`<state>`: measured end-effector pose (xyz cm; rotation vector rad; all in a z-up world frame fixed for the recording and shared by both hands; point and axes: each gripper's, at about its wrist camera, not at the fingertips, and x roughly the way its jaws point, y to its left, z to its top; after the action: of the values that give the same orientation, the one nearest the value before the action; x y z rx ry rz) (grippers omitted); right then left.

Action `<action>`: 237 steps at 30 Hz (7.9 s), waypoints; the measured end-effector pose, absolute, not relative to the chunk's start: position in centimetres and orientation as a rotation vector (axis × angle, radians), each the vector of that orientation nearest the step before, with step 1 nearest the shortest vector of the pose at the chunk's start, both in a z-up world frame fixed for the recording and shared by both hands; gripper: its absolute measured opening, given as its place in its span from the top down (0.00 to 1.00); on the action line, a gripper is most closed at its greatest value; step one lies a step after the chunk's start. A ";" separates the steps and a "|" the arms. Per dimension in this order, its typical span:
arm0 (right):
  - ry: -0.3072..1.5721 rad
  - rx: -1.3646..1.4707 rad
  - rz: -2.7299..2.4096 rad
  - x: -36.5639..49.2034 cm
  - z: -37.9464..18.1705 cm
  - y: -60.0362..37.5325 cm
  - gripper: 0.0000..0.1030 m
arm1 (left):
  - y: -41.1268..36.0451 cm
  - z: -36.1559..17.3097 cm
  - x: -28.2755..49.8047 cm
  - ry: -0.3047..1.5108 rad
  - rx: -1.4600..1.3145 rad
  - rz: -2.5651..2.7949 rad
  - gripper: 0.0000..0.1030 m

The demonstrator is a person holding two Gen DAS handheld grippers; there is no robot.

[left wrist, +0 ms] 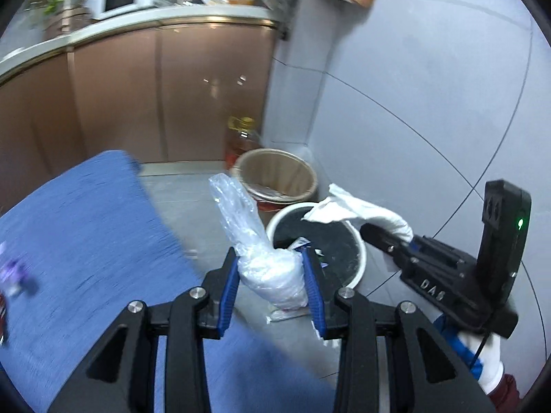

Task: Collect trash
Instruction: 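Carry the clear bag and white tissue in both tools over the trash bin, then open both tools to drop the clear bag and tissue into the bin, then move both tools back to the towel, then grasp the red snack bag with the left tool while the right tool grasps the purple wrapper, then carry the red bag and purple wrapper in both tools over the trash bin, then open both tools to drop the red bag and purple wrapper into the bin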

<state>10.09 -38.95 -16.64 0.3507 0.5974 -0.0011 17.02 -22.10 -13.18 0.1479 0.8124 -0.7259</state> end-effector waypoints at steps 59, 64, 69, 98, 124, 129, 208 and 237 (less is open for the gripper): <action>0.715 0.391 -0.306 11.0 -22.3 -44.5 0.31 | -35.7 -18.1 26.2 0.999 0.109 -0.868 0.58; 0.658 0.341 -0.295 10.4 -19.1 -42.7 0.15 | -31.3 -14.7 25.0 0.903 0.064 -0.830 0.58; 0.588 0.284 -0.276 9.4 -15.1 -39.9 0.00 | -25.5 -11.5 23.0 0.789 0.023 -0.773 0.58; 0.221 0.135 0.083 2.7 -1.3 -23.6 0.00 | 7.9 -5.0 9.0 0.505 -0.098 -0.237 0.54; 0.546 0.038 0.343 14.2 -8.6 -12.7 0.00 | 14.4 -12.3 13.4 0.603 -0.010 -0.076 0.47; 0.592 0.045 0.386 17.6 -10.6 -12.2 0.00 | 14.0 -13.6 16.2 0.635 0.005 -0.060 0.47; 0.855 0.368 -0.135 18.2 -24.9 -46.0 0.53 | -31.7 -20.4 27.0 0.948 0.211 -0.839 0.89; 0.896 0.324 -0.264 15.4 -26.8 -46.7 0.30 | -36.9 -21.4 27.4 0.988 0.115 -0.854 0.63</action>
<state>15.42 -46.68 -26.82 0.3242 0.8960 -0.2643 27.39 -36.90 -21.40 0.1151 0.9878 -0.8536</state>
